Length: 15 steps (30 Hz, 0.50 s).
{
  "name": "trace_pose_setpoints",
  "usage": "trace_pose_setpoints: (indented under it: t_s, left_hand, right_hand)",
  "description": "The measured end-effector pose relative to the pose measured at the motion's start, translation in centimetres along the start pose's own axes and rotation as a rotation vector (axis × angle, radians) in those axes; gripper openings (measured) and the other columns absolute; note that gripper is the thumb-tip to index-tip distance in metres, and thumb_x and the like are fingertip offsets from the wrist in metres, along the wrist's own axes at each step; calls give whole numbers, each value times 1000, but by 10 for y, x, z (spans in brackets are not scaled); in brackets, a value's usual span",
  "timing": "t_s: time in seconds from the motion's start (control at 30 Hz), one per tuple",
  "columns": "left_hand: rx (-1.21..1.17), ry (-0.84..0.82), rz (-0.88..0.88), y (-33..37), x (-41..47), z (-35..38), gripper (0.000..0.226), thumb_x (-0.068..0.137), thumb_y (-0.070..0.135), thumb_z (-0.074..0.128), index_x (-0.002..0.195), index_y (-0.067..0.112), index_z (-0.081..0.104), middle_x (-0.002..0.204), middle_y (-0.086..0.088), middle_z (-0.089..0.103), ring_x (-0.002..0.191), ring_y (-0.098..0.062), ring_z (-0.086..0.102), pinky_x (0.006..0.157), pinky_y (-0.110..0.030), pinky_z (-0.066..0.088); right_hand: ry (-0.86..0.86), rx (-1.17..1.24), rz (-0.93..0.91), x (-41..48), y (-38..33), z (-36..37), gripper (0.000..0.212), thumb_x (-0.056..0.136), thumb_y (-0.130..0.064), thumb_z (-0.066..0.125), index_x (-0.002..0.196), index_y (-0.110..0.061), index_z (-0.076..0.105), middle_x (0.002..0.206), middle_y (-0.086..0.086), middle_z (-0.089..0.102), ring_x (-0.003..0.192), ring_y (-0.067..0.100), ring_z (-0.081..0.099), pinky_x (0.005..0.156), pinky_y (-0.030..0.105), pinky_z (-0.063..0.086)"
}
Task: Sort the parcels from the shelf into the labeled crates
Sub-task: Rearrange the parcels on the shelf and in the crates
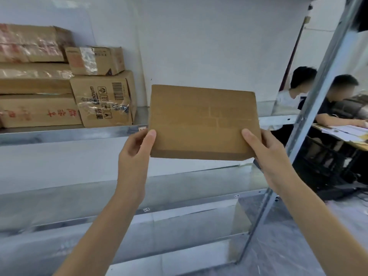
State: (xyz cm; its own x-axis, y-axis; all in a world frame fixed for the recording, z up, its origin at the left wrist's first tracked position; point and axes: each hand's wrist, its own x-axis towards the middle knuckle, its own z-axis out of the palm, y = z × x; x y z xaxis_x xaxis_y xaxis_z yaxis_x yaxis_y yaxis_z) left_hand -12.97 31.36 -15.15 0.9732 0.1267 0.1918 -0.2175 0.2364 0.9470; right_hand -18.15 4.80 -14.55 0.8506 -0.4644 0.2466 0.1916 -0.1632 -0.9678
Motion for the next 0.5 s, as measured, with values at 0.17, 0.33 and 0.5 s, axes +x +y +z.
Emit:
trace_pose_setpoints:
  t_s: [0.17,0.33,0.5]
  left_hand:
    - [-47,55,-84,-13,-33,-45,23,92,33,65,110,20,73,112,7,74,113,-9,65,95,-27,47]
    - [52,123,-161,-27,-58,-110,24,91,35,65,108,21,75,111,7,75,111,-8,66,96,-27,46]
    - [144,265,-159,-26,-84,-180,17,93,30,63,104,25,75,107,8,76,109,-10,67,95,-27,48]
  right_hand:
    - [-62,-37,36,-47,22,20,48,73,-69,67,110,-39,69,121,-10,63,103,3,66,92,31,53]
    - [-159,-68,70,-86,48,63,36,75,-62,63,100,-37,69,112,-5,62,91,-1,66,78,19,51]
    - [-347,-70,131,-110,75,116,39,85,-47,68,121,-33,66,119,-15,65,90,-17,61,66,3,47]
